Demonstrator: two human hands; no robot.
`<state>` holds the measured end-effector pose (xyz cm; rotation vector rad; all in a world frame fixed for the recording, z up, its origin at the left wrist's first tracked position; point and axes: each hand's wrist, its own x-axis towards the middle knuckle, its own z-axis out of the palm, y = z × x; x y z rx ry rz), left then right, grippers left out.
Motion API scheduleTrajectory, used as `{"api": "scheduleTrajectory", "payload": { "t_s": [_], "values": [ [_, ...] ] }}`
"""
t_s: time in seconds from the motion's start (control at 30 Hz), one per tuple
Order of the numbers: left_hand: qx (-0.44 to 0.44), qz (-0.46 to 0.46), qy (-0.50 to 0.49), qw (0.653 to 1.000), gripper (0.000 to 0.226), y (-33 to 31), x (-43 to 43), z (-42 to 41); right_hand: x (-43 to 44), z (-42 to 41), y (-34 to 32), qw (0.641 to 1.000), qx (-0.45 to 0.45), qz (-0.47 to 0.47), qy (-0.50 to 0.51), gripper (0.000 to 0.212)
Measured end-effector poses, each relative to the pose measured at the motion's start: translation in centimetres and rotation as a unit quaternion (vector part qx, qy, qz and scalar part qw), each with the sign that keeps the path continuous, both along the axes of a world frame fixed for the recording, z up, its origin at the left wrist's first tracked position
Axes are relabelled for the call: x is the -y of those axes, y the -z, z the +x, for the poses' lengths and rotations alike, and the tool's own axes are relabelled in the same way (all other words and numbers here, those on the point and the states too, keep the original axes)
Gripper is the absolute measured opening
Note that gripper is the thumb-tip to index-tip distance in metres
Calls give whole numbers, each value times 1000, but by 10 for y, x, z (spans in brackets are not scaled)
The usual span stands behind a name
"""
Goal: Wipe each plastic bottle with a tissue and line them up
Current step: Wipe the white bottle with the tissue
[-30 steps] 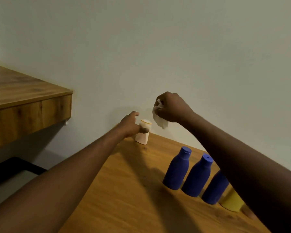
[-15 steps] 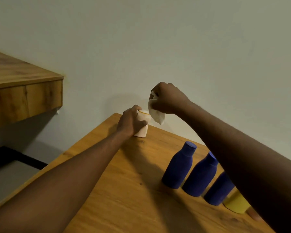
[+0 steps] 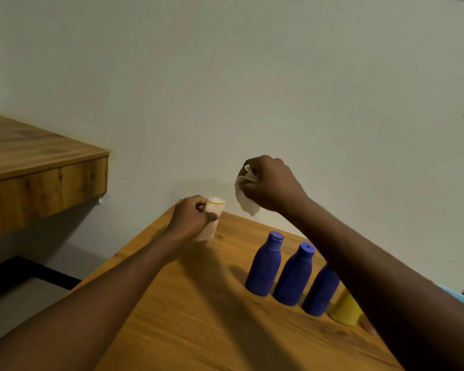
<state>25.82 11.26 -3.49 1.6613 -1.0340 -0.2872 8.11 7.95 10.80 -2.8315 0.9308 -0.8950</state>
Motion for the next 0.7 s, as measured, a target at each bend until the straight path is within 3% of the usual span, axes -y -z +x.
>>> {"api": "scheduleTrajectory", "payload": {
  "t_s": [0.13, 0.33, 0.7],
  "values": [
    [-27, -19, 27, 999, 43, -10, -50, -23, -37, -24, 5, 997, 69, 21, -22, 16],
    [-104, -5, 133, 986, 20, -15, -117, -79, -88, -64, 39, 986, 158, 34, -44, 11],
    [-183, -26, 186, 965, 20, -4, -180, -179, -171, -165, 147, 967, 227, 114, -1, 12]
  ]
}}
